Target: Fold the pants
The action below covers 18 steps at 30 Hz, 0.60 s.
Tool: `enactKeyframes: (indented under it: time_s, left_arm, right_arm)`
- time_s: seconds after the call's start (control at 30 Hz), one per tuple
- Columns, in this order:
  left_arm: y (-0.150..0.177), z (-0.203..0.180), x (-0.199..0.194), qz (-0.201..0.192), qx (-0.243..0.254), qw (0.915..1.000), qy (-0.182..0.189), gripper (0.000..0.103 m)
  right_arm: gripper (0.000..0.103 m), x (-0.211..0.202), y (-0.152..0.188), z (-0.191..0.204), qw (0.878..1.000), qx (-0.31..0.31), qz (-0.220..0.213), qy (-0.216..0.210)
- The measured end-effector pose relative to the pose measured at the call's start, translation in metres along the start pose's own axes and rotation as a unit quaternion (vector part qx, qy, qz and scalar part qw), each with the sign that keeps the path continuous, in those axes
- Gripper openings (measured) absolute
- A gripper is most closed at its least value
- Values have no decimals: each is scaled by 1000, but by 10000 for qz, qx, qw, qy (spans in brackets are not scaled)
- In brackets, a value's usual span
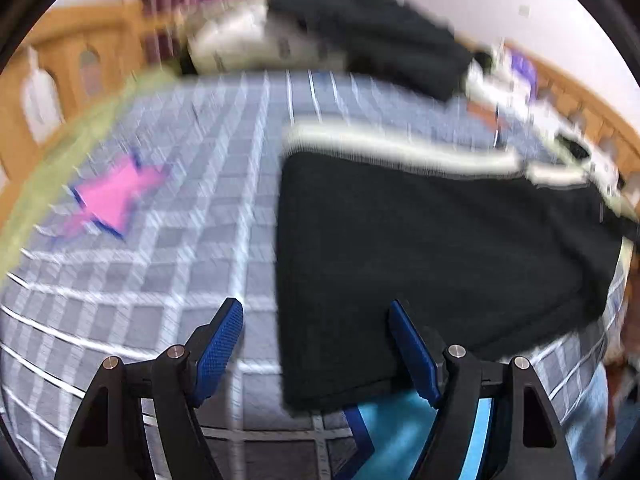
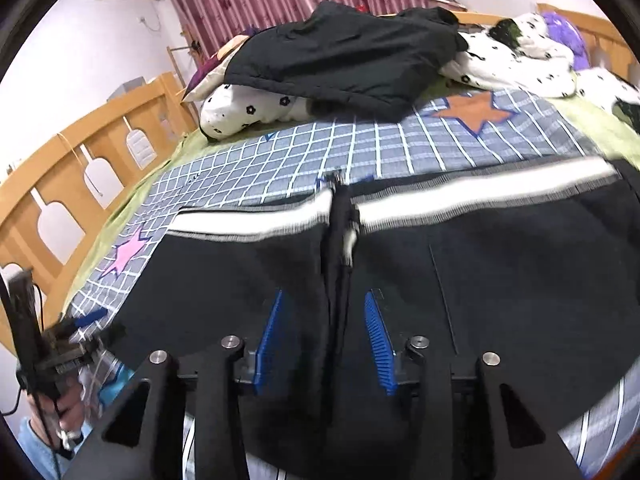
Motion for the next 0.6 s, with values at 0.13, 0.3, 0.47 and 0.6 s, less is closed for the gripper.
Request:
enactKeyframes:
  time_s: [0.13, 0.3, 0.47, 0.6]
  left_arm:
    - [2, 4, -3, -124, -205, 9993, 275, 75]
    - [-5, 15, -8, -261, -433, 9980, 380, 75]
    - [-9, 12, -10, -488, -269, 9978, 368, 74]
    - [-16, 8, -12, -611, -363, 9967, 392, 74]
  right_arm:
    - [56, 53, -10, -2, 9990, -77, 449, 27]
    - [22, 102, 13, -3, 9901, -100, 1398, -55]
    - [18, 75, -16, -4, 9972, 121, 518, -517]
    - [34, 92, 17, -9, 9925, -569, 1081, 8]
Point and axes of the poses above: each gripper's, at about its wrist camera, not at the fingertips, and x roughly the way its jaws point, z to its left, y to its underside, the point moved 8 cm from there along x, roughly the way its jaws point, and after that the axes turned 15 degrees about -z, right-handed, at the moved point
